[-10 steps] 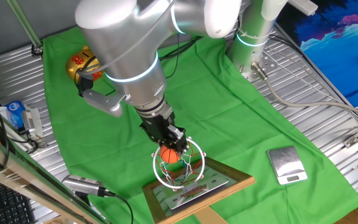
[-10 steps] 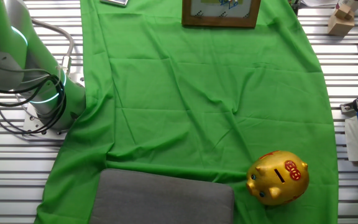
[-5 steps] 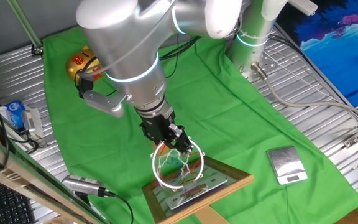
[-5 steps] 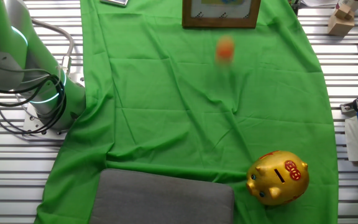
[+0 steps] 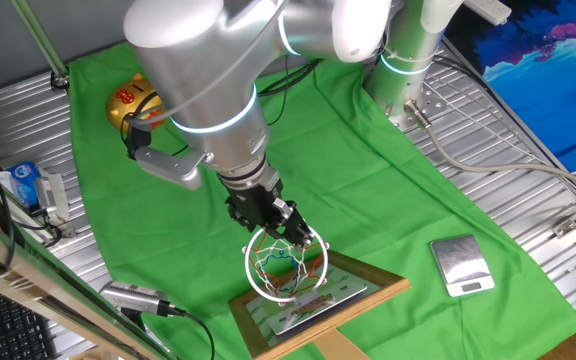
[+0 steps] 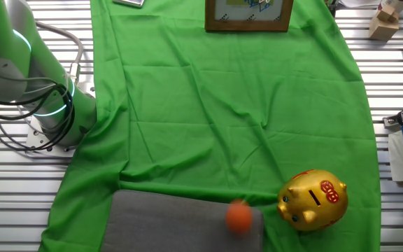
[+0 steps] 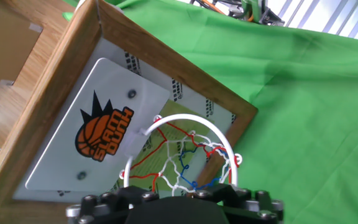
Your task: Grab a basketball, release it and shoot it into the basket
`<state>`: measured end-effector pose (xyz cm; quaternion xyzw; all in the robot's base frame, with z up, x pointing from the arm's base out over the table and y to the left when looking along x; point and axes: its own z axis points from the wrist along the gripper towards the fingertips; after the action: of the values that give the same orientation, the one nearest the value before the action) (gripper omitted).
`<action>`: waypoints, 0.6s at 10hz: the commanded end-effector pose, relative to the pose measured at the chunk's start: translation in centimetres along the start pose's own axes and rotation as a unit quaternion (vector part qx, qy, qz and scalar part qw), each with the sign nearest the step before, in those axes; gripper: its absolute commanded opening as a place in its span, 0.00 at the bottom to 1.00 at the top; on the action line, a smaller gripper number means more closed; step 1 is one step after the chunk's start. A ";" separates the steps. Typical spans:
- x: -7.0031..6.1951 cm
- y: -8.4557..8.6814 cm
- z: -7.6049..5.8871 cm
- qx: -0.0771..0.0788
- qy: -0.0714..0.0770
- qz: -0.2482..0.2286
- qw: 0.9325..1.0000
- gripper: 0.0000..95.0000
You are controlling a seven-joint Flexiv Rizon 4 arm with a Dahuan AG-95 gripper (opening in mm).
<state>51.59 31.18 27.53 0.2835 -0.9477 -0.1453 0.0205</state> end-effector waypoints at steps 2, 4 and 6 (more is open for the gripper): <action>0.0 0.0 0.0 0.001 0.004 -0.002 1.000 0.80; 0.4 -0.3 -0.4 0.019 0.025 -0.036 0.999 0.80; 1.7 -1.3 -1.5 0.013 0.053 -0.082 0.995 0.80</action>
<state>51.22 29.46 28.30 0.3310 -0.9351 -0.1199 0.0417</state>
